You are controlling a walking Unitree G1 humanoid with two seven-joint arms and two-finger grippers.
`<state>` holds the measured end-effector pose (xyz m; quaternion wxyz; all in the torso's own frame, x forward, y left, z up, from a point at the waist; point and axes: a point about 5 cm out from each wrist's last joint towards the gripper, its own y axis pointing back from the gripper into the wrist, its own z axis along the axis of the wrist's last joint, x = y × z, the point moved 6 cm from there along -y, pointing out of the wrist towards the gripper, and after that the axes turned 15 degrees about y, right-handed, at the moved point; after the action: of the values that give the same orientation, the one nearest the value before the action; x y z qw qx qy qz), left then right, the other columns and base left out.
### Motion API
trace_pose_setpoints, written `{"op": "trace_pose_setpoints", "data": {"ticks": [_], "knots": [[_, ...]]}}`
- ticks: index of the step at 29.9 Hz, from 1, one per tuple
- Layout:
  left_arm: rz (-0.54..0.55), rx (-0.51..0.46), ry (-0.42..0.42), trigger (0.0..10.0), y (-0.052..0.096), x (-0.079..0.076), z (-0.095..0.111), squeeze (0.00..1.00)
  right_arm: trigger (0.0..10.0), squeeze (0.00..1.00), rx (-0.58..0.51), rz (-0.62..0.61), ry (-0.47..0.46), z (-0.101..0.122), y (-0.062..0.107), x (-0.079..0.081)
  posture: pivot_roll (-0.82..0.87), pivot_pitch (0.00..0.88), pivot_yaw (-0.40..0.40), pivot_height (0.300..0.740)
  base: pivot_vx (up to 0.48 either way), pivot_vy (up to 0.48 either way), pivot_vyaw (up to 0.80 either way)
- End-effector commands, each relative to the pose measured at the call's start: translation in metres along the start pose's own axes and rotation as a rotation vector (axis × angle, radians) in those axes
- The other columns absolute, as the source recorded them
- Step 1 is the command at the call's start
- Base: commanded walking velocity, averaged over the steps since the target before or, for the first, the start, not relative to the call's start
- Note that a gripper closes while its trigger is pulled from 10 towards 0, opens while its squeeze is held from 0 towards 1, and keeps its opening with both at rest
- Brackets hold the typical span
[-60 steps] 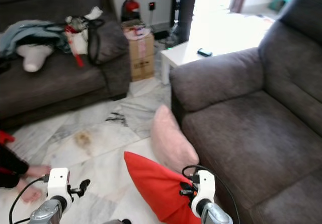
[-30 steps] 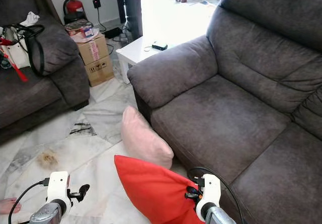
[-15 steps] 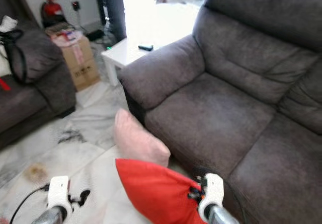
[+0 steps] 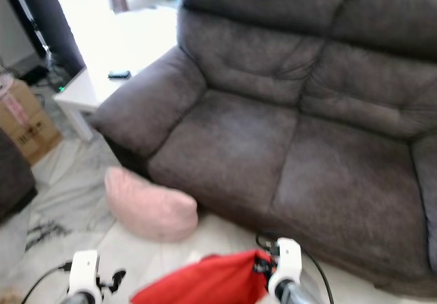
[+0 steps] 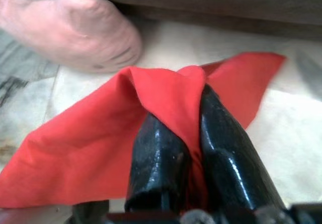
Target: Move the pillow to the sofa from floor
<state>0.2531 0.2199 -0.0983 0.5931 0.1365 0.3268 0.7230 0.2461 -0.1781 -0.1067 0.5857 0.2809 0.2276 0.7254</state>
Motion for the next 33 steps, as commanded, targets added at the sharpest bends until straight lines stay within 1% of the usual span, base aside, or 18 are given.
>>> {"op": "trace_pose_setpoints", "data": {"ticks": [1, 14, 16, 19, 24, 25, 26, 28, 31, 33], "knots": [[0.018, 0.023, -0.005, 10.0, 0.003, 0.007, -0.007, 0.0, 10.0, 0.0, -0.042, -0.004, 0.006, 0.012, -0.002, -0.001, 0.09, 0.096, -0.003, 0.74, 0.0, 0.0, -0.74], [0.0, 0.03, -0.007, 10.0, 0.003, 0.006, -0.007, 0.0, 10.0, 0.0, -0.07, 0.018, 0.023, 0.023, -0.007, 0.006, 0.09, 0.096, -0.005, 0.74, 0.0, 0.0, -0.74], [-0.009, 0.036, -0.017, 10.0, 0.003, 0.005, -0.008, 0.0, 10.0, 0.0, -0.078, 0.024, 0.023, 0.025, -0.007, 0.007, 0.09, 0.093, -0.005, 0.74, 0.0, 0.0, -0.28], [-0.033, 0.043, -0.055, 10.0, 0.002, 0.002, -0.008, 0.0, 10.0, 0.0, -0.091, 0.029, 0.02, 0.028, -0.008, 0.009, 0.09, 0.089, -0.006, 0.74, 0.0, 0.0, 0.0], [-0.086, 0.021, -0.122, 10.0, -0.002, -0.001, 0.01, 0.0, 10.0, 0.0, -0.099, 0.046, 0.032, 0.03, -0.009, 0.012, 0.09, 0.084, -0.007, 0.74, 0.0, 0.0, 0.0], [-0.093, 0.021, -0.136, 10.0, -0.002, -0.001, 0.012, 0.0, 10.0, 0.0, -0.1, 0.05, 0.035, 0.031, -0.009, 0.012, 0.09, 0.084, -0.007, 0.74, 0.0, 0.0, 0.0], [-0.117, 0.026, -0.175, 10.0, -0.003, -0.003, 0.014, 0.0, 10.0, 0.0, -0.105, 0.062, 0.05, 0.033, -0.009, 0.014, 0.09, 0.082, -0.008, 0.74, 0.0, 0.0, 0.0], [-0.125, 0.027, -0.188, 10.0, -0.003, -0.004, 0.015, 0.0, 10.0, 0.0, -0.108, 0.067, 0.053, 0.034, -0.009, 0.015, 0.09, 0.082, -0.008, 0.74, 0.0, 0.0, 0.0], [-0.167, 0.016, -0.245, 10.0, -0.004, -0.007, 0.023, 0.0, 10.0, 0.0, -0.159, 0.1, 0.076, 0.047, -0.011, 0.019, 0.1, 0.084, -0.008, 0.74, 0.0, 0.0, 0.0], [-0.191, 0.012, -0.321, 10.0, -0.004, -0.009, 0.027, 0.0, 10.0, 0.0, -0.206, 0.134, 0.104, 0.063, -0.013, 0.026, 0.1, 0.092, -0.009, 0.74, 0.0, 0.0, 0.0]]}}
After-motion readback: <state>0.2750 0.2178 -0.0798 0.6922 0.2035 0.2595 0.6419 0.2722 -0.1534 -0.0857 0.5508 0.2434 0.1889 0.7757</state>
